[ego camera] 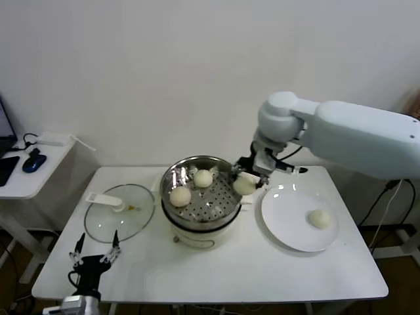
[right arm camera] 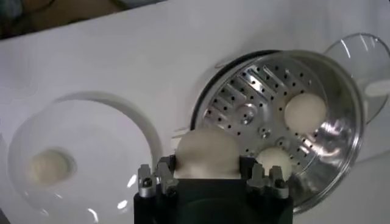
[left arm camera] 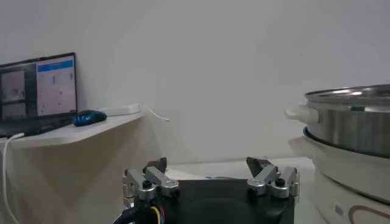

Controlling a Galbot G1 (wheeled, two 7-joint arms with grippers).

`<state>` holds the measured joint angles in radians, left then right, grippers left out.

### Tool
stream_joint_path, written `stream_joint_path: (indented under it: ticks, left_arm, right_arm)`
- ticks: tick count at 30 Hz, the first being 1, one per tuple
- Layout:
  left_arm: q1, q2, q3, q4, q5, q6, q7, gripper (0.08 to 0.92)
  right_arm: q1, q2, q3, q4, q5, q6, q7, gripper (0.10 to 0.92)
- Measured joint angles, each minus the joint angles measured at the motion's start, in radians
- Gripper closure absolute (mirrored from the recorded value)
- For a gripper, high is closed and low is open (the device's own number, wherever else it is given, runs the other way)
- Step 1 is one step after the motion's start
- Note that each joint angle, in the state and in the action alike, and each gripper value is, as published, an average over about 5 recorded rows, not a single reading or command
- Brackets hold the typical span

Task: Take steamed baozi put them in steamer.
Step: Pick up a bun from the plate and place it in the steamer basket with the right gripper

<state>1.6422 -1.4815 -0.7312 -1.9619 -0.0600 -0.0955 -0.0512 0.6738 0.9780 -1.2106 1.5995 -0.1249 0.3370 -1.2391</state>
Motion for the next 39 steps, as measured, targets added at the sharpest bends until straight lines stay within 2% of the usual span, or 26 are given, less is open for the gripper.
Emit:
stream_joint_path:
  ticks: [17, 39]
  left_arm:
    - [-0.008, 0.007, -0.002, 0.015, 0.003, 0.006, -0.001, 0.177]
    - [-0.013, 0.002, 0.004, 0.041, 0.005, -0.002, -0.002, 0.177]
  right_arm:
    - [-0.193, 0.267, 0.061, -0.137, -0.222, 0.093, -0.002, 0.355]
    - [-0.292, 0.327, 0.075, -0.199, -0.301, 0.144, -0.002, 0.355]
